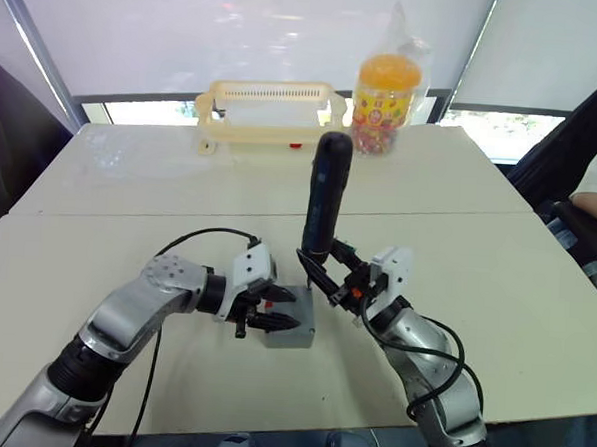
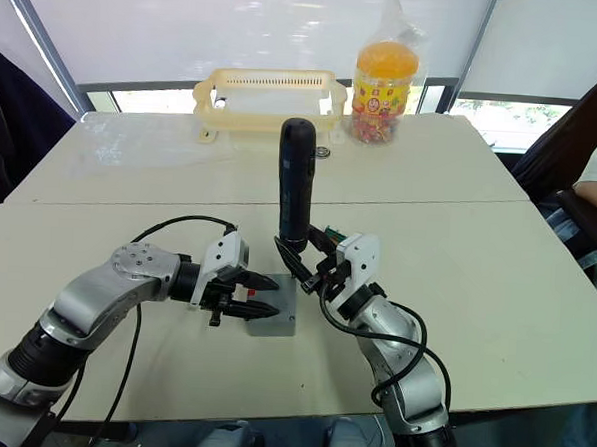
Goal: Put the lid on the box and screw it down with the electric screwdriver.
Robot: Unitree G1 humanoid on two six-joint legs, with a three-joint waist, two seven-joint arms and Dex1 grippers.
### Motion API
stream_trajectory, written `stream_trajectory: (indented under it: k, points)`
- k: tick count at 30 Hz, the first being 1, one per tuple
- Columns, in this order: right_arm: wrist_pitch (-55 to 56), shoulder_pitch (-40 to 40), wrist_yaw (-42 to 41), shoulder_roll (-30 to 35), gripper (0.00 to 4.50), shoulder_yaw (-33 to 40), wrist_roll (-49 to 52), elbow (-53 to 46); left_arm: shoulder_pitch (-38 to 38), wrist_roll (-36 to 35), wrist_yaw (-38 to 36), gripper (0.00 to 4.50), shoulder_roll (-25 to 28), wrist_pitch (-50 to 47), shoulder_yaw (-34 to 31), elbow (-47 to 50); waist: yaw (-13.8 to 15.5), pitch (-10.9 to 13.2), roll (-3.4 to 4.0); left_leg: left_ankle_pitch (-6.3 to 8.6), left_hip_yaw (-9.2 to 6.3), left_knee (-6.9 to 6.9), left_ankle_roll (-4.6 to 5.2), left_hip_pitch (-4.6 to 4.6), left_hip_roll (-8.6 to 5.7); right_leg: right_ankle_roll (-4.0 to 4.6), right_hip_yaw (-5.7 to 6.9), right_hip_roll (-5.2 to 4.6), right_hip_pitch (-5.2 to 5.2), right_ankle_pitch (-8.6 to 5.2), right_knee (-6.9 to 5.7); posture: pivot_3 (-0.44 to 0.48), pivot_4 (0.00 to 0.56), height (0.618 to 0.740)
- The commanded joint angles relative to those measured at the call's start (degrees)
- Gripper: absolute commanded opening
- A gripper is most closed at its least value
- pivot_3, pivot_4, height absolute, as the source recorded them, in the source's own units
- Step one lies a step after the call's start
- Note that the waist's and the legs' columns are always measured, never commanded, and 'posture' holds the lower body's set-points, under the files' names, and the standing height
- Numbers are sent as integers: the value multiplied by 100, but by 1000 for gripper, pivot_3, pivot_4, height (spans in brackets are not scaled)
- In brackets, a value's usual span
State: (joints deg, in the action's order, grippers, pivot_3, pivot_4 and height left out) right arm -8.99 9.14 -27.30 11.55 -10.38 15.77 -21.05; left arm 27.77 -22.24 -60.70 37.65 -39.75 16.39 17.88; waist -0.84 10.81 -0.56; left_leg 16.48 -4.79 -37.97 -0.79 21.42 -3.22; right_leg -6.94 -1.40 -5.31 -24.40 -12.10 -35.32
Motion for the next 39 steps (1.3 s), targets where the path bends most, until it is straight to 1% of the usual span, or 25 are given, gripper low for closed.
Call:
stream_trajectory:
  k: [1,12,19,29,39]
  points:
    - [24,-71,-12,40,1727,-58,-135,114,-74,1,-2,2207,70,-97,49,92,0,0,0,0,0,0,0,0,0,0,0,0,0,0,0,0,150,740]
    - [426,-148,-9,99,1727,-87,-445,403,-128,-25,-1,2207,103,-158,21,171,1,-5,-1,0,0,0,0,-4,0,0,0,0,4,0,0,0,150,740]
    - [447,-178,-30,97,1727,-131,-448,462,-134,-36,2,2207,125,-147,19,150,3,-8,-1,0,-1,0,0,-5,0,0,0,0,7,0,0,0,150,740]
    - [665,-246,-50,78,1727,-76,-410,852,-152,-43,49,2207,117,-159,10,132,2,-23,-6,0,-2,0,0,-10,0,1,0,0,12,-1,0,0,150,740]
    - [599,-293,-1,-109,1727,-135,-330,995,-220,-22,94,2207,156,-147,25,81,0,-79,-4,0,-4,0,0,-13,1,3,1,0,16,-3,1,0,150,740]
